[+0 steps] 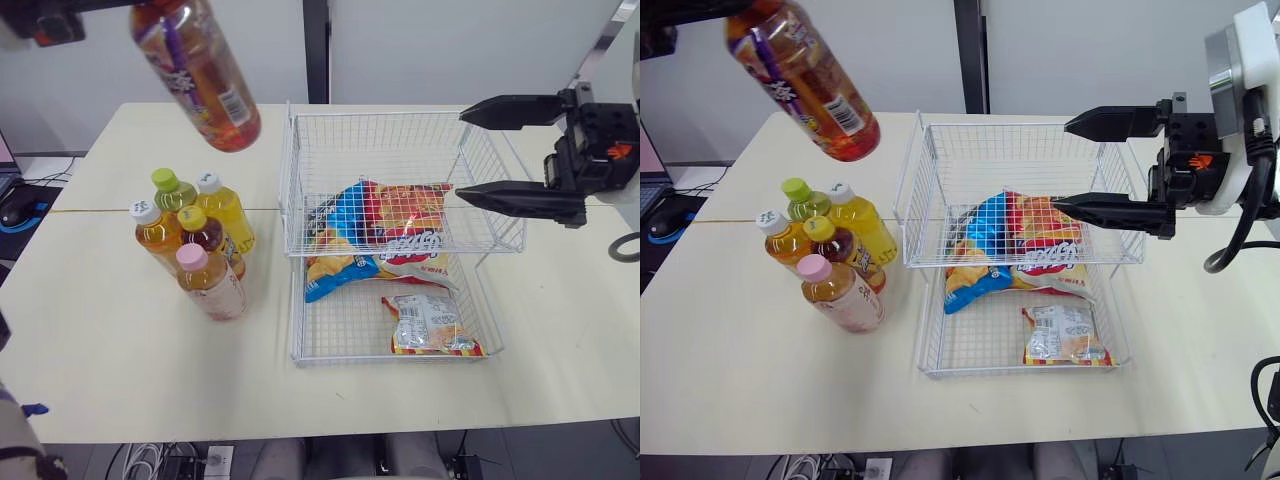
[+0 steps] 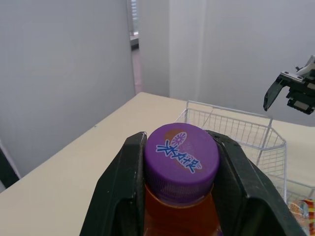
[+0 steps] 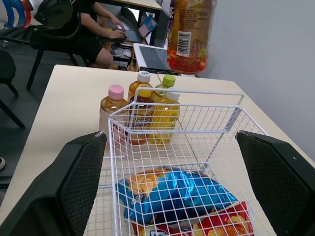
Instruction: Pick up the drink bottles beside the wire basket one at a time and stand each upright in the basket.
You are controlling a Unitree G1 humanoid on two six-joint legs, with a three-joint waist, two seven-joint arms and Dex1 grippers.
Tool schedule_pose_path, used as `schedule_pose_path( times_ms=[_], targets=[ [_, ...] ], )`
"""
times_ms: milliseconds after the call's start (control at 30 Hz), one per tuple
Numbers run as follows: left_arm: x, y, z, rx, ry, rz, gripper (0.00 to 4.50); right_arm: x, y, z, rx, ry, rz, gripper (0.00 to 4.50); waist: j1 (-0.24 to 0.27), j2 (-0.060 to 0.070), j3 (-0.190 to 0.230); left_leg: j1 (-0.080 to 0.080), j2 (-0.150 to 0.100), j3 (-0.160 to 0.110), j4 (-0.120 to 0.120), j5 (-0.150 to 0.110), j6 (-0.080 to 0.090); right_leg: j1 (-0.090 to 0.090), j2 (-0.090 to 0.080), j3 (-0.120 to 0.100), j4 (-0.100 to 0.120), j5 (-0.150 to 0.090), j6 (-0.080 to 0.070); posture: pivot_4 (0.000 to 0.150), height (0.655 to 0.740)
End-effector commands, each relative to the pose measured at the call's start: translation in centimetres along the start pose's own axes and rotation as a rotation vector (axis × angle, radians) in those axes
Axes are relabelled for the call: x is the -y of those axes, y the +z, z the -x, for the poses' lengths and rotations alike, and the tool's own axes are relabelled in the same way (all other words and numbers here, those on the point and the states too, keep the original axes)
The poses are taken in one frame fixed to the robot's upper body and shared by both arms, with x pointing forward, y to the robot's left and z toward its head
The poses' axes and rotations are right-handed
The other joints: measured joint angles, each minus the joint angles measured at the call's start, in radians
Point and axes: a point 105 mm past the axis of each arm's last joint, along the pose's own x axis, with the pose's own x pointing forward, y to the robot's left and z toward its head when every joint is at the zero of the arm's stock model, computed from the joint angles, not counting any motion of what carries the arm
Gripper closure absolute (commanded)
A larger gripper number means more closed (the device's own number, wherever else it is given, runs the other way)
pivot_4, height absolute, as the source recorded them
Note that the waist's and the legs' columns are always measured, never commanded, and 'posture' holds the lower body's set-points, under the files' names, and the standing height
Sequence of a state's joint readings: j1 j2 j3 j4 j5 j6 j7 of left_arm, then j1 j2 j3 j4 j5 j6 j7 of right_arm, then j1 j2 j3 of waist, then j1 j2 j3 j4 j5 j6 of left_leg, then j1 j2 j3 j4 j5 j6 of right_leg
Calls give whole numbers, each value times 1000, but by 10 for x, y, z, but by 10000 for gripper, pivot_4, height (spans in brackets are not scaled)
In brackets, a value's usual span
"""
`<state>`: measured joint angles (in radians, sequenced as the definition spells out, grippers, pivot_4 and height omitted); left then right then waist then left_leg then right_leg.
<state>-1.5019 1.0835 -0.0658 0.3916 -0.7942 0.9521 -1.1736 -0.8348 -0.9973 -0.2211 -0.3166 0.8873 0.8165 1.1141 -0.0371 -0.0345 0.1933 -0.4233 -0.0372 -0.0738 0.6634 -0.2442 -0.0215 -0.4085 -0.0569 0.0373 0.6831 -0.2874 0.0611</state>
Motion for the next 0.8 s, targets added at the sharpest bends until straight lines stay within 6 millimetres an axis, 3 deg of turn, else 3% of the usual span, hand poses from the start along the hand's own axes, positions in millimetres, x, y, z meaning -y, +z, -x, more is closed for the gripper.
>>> schedule_pose_path(
  times_ms=[33, 167, 333, 500, 800],
  targets=[
    [10, 28, -9, 48, -73, -77, 31335, -6, 10, 4, 16, -17, 46, 0, 1, 0, 0, -1, 0, 0, 0, 0, 0, 0, 0, 0, 0, 0, 0, 1500, 7400],
    [14, 34, -29, 32, -143, -85, 31335, -8, 8, 5, 16, -33, 39, 0, -2, 0, 0, -1, 0, 0, 0, 0, 0, -2, 0, 1, 1, 0, 0, 1500, 7400],
    [21, 32, -67, 18, -243, -71, 31335, -5, 6, 7, 8, -72, 45, 0, 4, 0, 0, -2, 0, 0, 1, 0, 0, -2, 0, 1, 1, 0, 0, 1500, 7400],
    [33, 13, -117, 23, -340, -45, 31335, -3, 4, 8, 0, -94, 39, 0, 7, 0, 0, -2, -1, 0, 2, 0, 0, -2, -1, 1, 1, 0, 0, 1500, 7400],
    [31, -18, -187, 47, -274, -98, 31335, 6, -9, 25, -103, -222, 31, 0, 6, 0, 0, -3, -1, 1, 2, 0, 0, -3, -1, 1, 2, 0, 0, 1500, 7400]
  ],
)
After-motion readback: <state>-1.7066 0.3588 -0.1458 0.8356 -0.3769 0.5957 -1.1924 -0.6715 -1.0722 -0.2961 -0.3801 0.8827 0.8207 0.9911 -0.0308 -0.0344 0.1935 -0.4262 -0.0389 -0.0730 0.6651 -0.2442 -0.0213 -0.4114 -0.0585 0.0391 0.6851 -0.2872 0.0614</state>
